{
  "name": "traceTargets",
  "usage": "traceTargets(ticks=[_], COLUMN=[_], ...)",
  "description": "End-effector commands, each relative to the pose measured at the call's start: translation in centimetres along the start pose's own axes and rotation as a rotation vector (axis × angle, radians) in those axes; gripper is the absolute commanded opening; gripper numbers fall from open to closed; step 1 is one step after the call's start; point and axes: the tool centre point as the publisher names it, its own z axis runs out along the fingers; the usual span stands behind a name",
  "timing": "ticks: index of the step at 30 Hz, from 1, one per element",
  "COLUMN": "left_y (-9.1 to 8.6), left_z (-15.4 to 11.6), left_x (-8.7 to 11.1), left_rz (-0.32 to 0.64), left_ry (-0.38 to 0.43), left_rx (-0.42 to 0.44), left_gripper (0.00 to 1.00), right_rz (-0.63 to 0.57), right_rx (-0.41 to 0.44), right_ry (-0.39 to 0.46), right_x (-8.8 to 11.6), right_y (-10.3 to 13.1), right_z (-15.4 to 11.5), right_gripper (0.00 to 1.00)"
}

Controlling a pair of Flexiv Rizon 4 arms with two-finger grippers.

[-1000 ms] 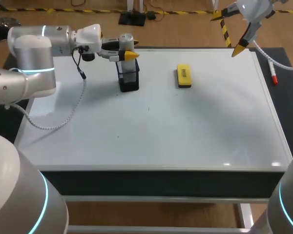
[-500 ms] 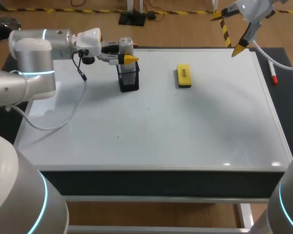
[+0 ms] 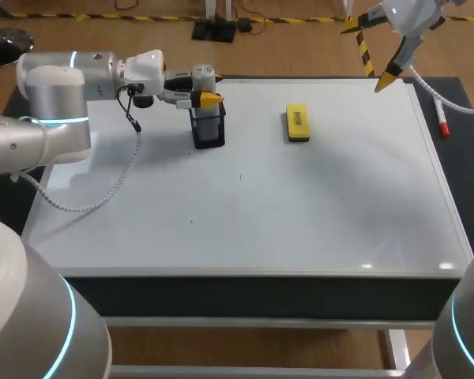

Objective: Pick up the inspection probe, press it on each red-marked spot on the whiteboard one by one, put down the probe, pick up the eraser, and wipe off all the red marks.

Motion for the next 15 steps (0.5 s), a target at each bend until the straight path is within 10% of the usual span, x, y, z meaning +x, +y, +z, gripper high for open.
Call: traceTargets(ticks=[1,3,6,7,15], left_y=[0.6,0.7,0.6,0.4,-1.0], left_z=[0.0,0.0,0.0,0.0,-0.6], left_x=[-0.5,-0.5,-0.4,-0.3,0.3], left_rz=[-0.005,-0.007,-0.009,-0.006,0.001], left_ry=[0.007,0.005,0.005,0.005,-0.048], left_rx=[0.010,0.011,0.010,0.008,-0.044], left_gripper=[0.00,0.01,0.54,0.99,1.00], right_rz=[-0.001,-0.001,-0.001,-0.001,-0.001], right_rx=[0.003,0.003,0.003,0.003,0.003], right_ry=[0.004,0.004,0.004,0.004,0.004], right_x=[0.0,0.0,0.0,0.0,0.0], right_y=[0.0,0.0,0.0,0.0,0.0], right_z=[-0.1,-0.1,-0.1,-0.1,-0.1], right_gripper=[1.00,1.00,1.00,1.00,1.00])
